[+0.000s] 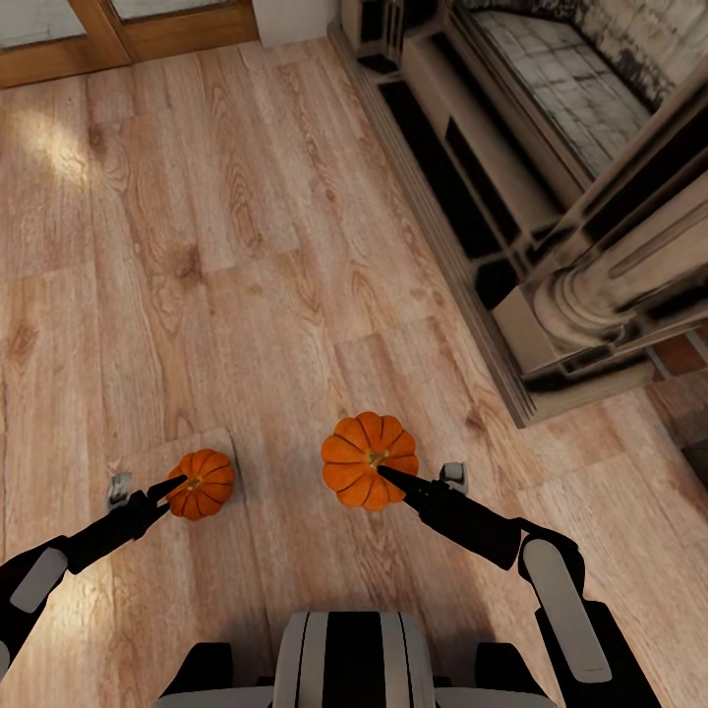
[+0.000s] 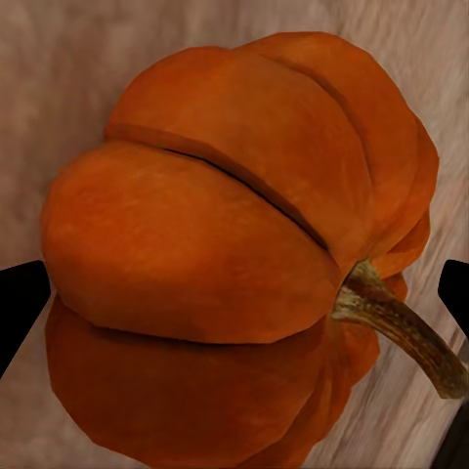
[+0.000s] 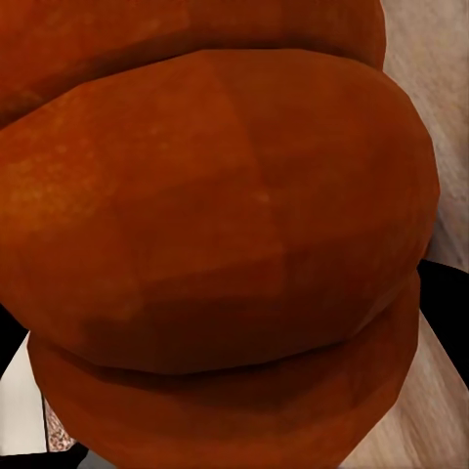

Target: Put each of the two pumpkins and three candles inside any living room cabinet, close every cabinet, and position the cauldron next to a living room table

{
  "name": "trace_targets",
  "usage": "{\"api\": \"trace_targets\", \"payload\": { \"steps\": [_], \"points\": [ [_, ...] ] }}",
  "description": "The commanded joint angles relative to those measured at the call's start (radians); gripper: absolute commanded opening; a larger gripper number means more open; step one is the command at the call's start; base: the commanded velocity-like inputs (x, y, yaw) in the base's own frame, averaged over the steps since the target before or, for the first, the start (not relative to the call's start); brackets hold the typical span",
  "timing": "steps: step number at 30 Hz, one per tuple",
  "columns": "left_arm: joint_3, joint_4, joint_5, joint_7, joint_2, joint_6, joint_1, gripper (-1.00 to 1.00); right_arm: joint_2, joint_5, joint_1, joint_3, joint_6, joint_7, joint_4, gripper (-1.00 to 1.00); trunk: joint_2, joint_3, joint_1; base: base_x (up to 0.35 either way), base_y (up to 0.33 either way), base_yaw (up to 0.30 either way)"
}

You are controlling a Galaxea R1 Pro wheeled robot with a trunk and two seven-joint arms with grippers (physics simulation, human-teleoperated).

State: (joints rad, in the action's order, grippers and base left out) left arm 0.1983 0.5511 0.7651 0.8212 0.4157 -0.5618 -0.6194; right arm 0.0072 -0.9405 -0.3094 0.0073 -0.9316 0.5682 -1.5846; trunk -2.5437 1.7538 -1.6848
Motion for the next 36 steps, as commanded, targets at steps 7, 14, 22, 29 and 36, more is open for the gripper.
{"api": "trace_targets", "payload": {
  "steps": [7, 14, 22, 29, 36],
  "points": [
    [0.001, 0.0, 0.005, 0.001, 0.0, -0.007, 0.0, 1.0, 0.001, 0.0, 0.0, -0.001, -0.005, 0.004, 0.0, -1.0, 0.0, 0.0, 0.0, 0.001, 0.0, 0.0],
    [0.001, 0.0, 0.005, -0.003, 0.0, -0.007, 0.0, 1.0, 0.001, 0.0, 0.0, -0.001, -0.005, 0.004, 0.0, -1.0, 0.0, 0.0, 0.0, 0.0, 0.0, 0.0],
    [0.002, 0.002, 0.005, -0.074, -0.004, -0.007, 0.0, 1.0, 0.001, 0.0, 0.0, -0.001, -0.004, 0.004, 0.0, -1.0, 0.0, 0.0, 0.0, 0.0, 0.0, 0.0],
    [0.003, 0.003, 0.005, -0.079, -0.005, -0.007, 0.0, 1.0, 0.001, 0.0, 0.0, -0.001, -0.004, 0.004, 0.0, -1.0, 0.0, 0.0, 0.0, 0.0, 0.0, 0.0],
    [0.002, 0.006, 0.005, -0.076, -0.006, -0.007, 0.0, 1.0, 0.001, -0.001, 0.0, -0.001, -0.004, 0.004, 0.0, -1.0, 0.0, 0.0, 0.0, 0.0, -0.028, 0.0]
  ]
}}
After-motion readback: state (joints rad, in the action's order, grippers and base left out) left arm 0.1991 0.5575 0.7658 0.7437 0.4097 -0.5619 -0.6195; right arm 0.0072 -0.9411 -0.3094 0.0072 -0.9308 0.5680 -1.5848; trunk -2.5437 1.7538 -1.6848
